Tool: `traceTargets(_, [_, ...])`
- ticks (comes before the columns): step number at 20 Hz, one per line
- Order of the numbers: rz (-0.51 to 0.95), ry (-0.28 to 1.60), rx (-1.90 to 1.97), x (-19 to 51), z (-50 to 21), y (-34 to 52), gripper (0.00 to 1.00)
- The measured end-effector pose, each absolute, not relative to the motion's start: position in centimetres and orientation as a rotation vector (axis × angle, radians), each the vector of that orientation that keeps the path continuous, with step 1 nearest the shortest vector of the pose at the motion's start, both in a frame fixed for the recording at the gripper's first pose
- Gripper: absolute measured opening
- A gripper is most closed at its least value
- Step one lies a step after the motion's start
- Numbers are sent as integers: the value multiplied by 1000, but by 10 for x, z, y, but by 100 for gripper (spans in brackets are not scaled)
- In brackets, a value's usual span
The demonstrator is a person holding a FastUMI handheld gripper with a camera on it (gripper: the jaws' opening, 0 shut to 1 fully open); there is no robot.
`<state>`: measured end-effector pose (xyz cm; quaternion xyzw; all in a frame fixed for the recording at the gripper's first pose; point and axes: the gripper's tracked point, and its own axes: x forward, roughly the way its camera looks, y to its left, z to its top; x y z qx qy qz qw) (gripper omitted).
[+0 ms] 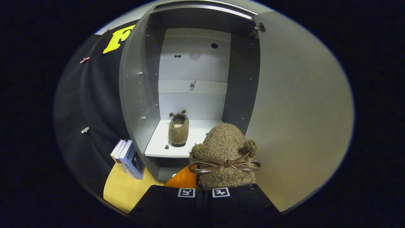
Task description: Open the shoe cabinet door, grab the shoes and put them into the shoe cabinet, then close the shoe cabinet door.
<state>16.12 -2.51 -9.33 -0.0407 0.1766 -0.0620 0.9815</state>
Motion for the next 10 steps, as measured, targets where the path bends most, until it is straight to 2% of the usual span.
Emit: traceTargets(10, [-103,319,-129,307,-66,-27,5])
